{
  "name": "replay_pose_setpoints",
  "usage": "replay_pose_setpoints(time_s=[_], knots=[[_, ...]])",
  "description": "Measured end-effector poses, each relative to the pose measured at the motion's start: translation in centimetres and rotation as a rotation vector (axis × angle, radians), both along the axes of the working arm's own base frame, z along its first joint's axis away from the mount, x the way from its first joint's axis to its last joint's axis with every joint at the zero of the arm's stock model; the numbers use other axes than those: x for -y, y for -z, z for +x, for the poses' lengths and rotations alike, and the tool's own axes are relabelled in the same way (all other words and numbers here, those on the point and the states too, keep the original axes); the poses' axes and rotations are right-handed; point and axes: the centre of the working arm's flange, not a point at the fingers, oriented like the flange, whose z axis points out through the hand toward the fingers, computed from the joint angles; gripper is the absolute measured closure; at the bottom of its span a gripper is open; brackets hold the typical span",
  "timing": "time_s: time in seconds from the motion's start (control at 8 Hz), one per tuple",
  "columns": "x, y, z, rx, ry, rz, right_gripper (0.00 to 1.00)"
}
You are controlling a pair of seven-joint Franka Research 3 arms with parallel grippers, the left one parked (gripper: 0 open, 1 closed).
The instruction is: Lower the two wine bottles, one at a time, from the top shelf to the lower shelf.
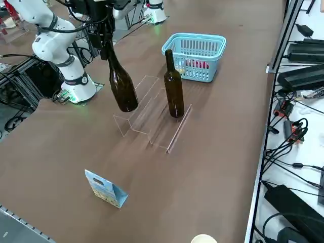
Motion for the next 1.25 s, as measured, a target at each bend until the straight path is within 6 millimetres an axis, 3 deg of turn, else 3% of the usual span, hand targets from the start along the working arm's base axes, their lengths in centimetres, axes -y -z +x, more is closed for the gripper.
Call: replay_pose_setpoints(time_s=[0.25, 0.88, 1.25], knots=[[0.1, -0.1, 0.0, 0.002, -0.001, -0.006, 0.61], [0.1, -0.2, 0.1, 0.013, -0.002, -0.009, 0.61], [0.1, -1.4, 0.6, 0.051, -0.008, -0.017, 0.61]])
